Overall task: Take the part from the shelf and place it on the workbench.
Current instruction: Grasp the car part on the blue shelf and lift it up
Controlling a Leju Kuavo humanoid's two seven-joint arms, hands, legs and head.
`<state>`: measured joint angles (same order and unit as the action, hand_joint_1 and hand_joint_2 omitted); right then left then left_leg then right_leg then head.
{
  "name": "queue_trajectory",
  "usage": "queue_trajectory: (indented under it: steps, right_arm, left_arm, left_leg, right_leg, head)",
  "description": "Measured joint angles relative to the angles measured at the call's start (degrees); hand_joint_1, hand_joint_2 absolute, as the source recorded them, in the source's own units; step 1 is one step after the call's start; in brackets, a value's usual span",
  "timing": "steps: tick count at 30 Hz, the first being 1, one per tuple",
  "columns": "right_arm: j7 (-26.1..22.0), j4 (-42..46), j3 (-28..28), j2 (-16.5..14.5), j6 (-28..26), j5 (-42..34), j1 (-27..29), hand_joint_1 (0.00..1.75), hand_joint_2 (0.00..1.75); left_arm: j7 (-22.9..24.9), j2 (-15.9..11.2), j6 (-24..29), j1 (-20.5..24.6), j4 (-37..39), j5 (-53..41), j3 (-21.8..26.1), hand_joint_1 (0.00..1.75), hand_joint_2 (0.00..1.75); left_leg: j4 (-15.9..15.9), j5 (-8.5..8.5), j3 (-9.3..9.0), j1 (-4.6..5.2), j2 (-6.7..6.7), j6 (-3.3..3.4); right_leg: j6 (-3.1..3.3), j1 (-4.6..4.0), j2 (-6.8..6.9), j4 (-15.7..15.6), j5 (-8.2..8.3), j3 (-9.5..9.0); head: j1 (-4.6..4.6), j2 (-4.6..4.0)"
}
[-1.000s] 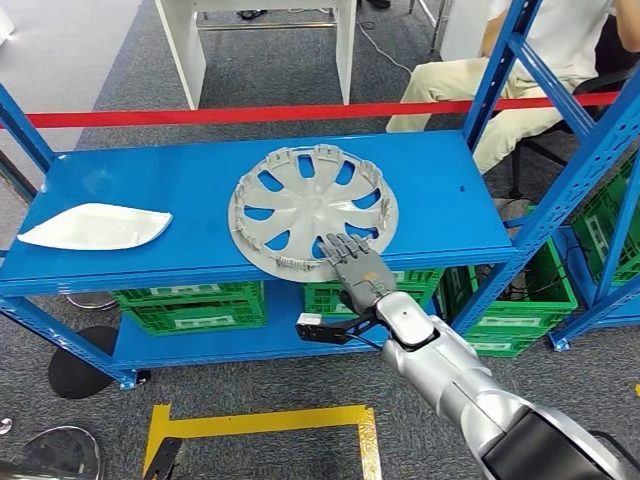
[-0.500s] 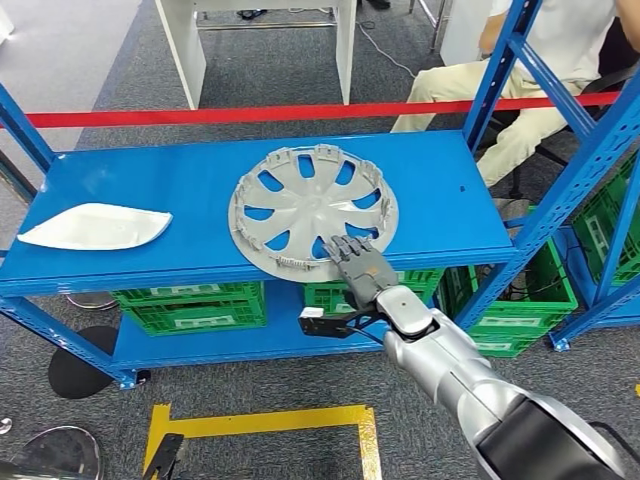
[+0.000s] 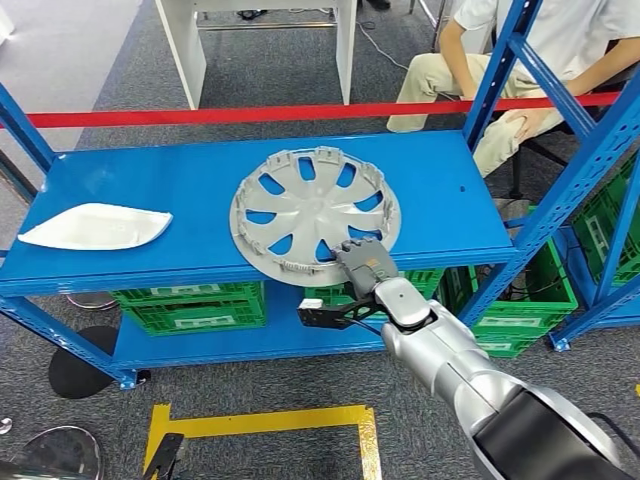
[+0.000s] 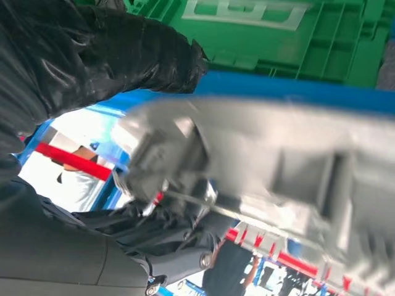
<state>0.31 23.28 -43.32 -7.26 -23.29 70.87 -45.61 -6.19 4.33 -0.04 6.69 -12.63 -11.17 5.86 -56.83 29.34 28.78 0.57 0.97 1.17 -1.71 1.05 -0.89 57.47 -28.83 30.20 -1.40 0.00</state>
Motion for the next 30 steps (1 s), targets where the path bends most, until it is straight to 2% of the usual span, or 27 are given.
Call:
queue_trajectory:
  steps: [11,18,22,26,30]
  right_arm:
    - [0.7,-0.1,0.0,-0.7,-6.8,1.8,1.1,1.75,1.75]
    - [0.7,-0.1,0.0,-0.8,-7.7,2.1,1.9,1.75,1.75]
    - [0.5,0.4,0.3,-0.8,-12.0,2.2,2.8,1.75,1.75]
    - [-1.3,5.6,2.6,-0.6,-15.1,0.6,5.8,1.75,1.75]
    - [-5.3,16.5,5.9,0.6,-15.5,-3.5,11.6,1.75,1.75]
  left_arm:
    - [0.0,0.0,0.2,0.0,0.0,0.5,0.0,0.0,1.75]
    - [-0.1,0.0,0.2,0.0,0.0,0.6,0.0,0.0,1.75]
    - [-0.3,0.0,0.4,0.0,0.0,1.0,0.0,0.0,1.75]
    - [-1.3,0.0,1.3,-0.3,0.0,2.0,0.1,0.0,1.75]
    - [-4.4,0.0,3.0,-1.0,0.0,2.9,0.3,0.0,1.75]
  left_leg:
    - [0.0,0.0,0.03,0.0,0.01,0.0]
    - [0.0,0.0,0.04,0.0,0.01,0.0]
    - [0.0,0.0,0.05,0.0,0.01,-0.01]
    - [0.0,0.0,0.07,0.0,0.01,-0.01]
    - [0.0,0.01,0.14,-0.01,0.01,0.0]
  right_leg:
    - [0.0,0.0,0.01,0.0,0.0,0.02]
    - [0.0,0.0,0.01,0.0,0.0,0.03]
    - [0.0,0.0,0.0,0.0,0.0,0.03]
    - [0.01,0.0,-0.01,0.0,-0.01,0.07]
    - [0.01,-0.01,0.01,0.0,-0.02,0.16]
  head:
    - [0.01,0.0]
    - [0.0,0.0]
    - [0.01,0.0]
    - [0.0,0.0]
    - [0.0,0.0]
